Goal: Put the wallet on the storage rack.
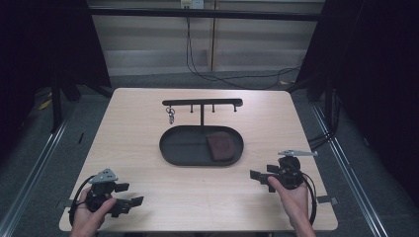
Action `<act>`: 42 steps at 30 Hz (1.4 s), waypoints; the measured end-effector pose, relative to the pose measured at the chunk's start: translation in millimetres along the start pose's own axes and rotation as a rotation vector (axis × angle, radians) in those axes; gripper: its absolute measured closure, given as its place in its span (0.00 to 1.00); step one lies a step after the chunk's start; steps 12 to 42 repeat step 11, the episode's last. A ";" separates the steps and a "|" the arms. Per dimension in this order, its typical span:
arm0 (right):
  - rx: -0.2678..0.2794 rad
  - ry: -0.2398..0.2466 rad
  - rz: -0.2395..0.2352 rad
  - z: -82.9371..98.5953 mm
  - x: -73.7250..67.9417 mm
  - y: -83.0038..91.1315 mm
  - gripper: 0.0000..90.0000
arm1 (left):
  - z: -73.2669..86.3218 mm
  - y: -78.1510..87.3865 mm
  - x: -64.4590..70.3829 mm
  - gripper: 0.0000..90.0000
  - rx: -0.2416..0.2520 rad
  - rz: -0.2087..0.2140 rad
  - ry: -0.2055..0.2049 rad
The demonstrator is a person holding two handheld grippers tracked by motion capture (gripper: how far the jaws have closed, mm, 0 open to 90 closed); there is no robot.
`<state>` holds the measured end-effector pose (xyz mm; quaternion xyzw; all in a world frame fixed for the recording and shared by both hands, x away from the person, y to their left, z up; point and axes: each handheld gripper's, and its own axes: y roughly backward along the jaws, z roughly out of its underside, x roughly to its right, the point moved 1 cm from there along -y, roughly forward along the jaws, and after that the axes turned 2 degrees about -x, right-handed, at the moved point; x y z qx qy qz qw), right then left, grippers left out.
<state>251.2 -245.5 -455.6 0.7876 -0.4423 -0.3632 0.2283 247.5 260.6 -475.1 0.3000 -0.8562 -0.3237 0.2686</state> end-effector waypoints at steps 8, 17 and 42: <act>-0.016 0.019 0.052 24.5 7.8 8.2 0.20 | 0.0 -0.3 -0.6 0.22 -0.003 0.003 0.001; -0.041 0.025 0.085 33.3 16.0 5.7 0.20 | -0.2 -0.1 -0.1 0.22 0.000 0.003 -0.002; -0.041 0.025 0.085 33.3 16.0 5.7 0.20 | -0.2 -0.1 -0.1 0.22 0.000 0.003 -0.002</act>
